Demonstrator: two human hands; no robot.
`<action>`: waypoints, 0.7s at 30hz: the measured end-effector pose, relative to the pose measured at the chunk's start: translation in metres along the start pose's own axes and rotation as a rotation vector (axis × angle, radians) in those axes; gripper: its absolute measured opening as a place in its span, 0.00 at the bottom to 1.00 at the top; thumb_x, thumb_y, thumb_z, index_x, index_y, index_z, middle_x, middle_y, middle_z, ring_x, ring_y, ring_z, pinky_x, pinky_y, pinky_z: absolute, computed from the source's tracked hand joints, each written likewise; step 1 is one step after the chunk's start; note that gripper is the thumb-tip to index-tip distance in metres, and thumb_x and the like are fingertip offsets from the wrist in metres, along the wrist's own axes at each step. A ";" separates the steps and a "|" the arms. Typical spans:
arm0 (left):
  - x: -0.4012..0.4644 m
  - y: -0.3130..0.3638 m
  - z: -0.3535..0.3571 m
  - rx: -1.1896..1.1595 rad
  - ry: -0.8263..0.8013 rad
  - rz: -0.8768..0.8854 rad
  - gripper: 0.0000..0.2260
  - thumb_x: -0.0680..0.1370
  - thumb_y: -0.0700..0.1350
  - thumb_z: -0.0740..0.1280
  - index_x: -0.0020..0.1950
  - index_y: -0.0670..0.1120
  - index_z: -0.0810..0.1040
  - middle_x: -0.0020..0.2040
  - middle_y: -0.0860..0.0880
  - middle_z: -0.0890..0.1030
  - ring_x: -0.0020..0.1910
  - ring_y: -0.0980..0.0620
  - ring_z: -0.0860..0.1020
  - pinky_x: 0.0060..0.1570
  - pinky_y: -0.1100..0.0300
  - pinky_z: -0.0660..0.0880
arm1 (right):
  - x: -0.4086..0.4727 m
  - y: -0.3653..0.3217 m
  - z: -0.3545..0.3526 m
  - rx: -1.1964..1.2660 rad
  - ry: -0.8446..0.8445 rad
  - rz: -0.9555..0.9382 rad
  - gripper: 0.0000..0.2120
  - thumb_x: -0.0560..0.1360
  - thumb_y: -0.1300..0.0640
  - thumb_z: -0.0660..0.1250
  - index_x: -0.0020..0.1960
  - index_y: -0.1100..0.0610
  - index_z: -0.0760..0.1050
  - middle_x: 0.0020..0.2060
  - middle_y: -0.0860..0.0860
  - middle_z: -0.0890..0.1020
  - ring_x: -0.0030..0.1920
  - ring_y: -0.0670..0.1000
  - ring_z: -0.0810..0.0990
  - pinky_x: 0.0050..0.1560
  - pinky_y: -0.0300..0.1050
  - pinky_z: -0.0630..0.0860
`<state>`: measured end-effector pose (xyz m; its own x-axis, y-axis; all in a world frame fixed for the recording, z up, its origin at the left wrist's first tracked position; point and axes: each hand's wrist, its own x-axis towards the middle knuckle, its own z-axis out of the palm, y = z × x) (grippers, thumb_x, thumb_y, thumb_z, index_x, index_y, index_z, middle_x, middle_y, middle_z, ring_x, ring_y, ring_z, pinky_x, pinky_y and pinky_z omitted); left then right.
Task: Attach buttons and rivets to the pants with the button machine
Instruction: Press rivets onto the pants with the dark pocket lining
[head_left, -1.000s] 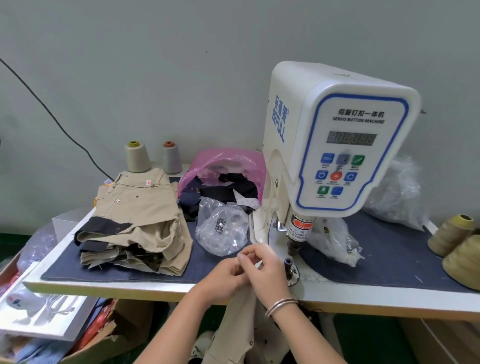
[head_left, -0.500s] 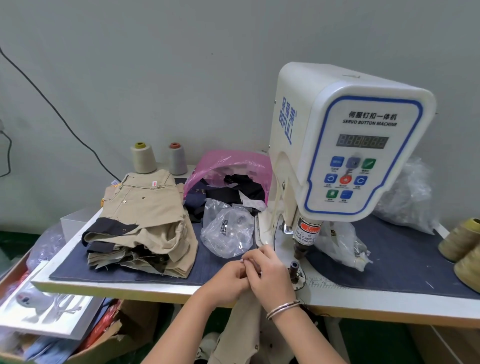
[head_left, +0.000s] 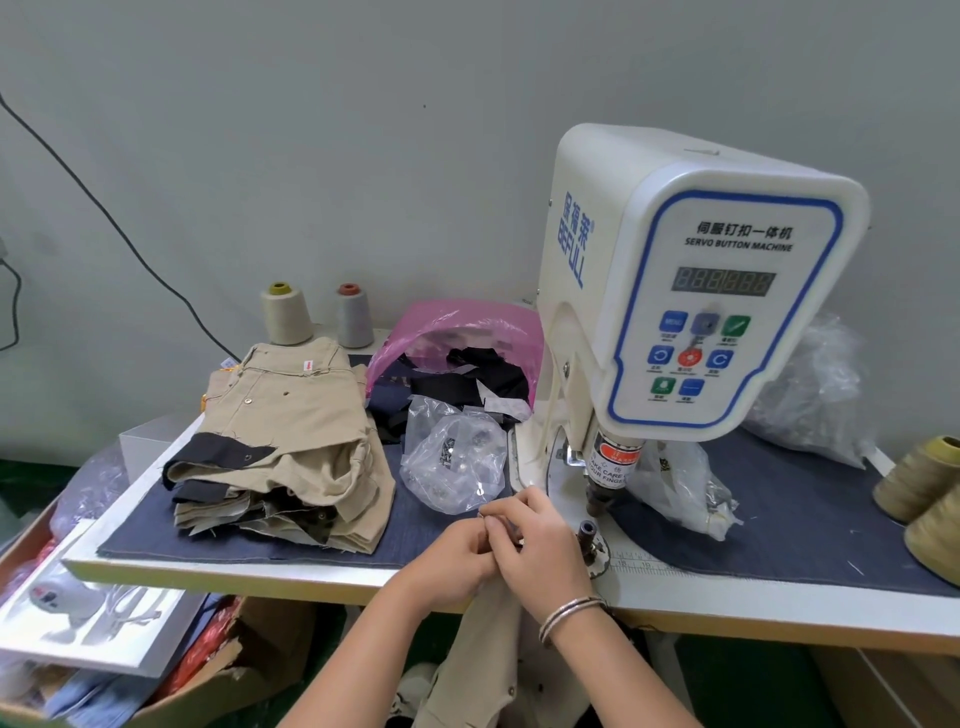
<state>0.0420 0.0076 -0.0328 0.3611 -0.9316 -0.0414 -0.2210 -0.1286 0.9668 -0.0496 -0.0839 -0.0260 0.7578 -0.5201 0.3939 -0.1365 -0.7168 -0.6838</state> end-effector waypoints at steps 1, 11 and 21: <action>-0.001 0.000 0.000 -0.011 0.004 0.007 0.21 0.75 0.37 0.61 0.38 0.63 0.80 0.31 0.64 0.78 0.30 0.69 0.73 0.29 0.77 0.65 | 0.002 -0.001 0.000 -0.004 -0.012 0.019 0.08 0.73 0.49 0.63 0.47 0.47 0.80 0.41 0.43 0.73 0.39 0.43 0.76 0.42 0.40 0.76; 0.001 -0.004 0.001 -0.042 0.010 0.049 0.06 0.78 0.40 0.65 0.50 0.49 0.80 0.45 0.57 0.83 0.47 0.62 0.79 0.45 0.67 0.74 | 0.003 -0.011 -0.008 0.209 0.095 0.191 0.04 0.72 0.59 0.71 0.38 0.54 0.81 0.35 0.47 0.76 0.36 0.42 0.75 0.38 0.29 0.68; 0.001 -0.010 -0.001 -0.006 0.024 -0.017 0.09 0.78 0.47 0.67 0.37 0.55 0.76 0.31 0.58 0.73 0.29 0.62 0.67 0.28 0.72 0.64 | -0.027 0.030 -0.059 0.355 0.349 0.298 0.11 0.72 0.65 0.71 0.37 0.50 0.78 0.36 0.49 0.81 0.38 0.44 0.78 0.41 0.32 0.72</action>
<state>0.0452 0.0076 -0.0420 0.3863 -0.9209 -0.0522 -0.2086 -0.1424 0.9676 -0.1122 -0.1188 -0.0207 0.4556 -0.8413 0.2910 -0.0439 -0.3477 -0.9366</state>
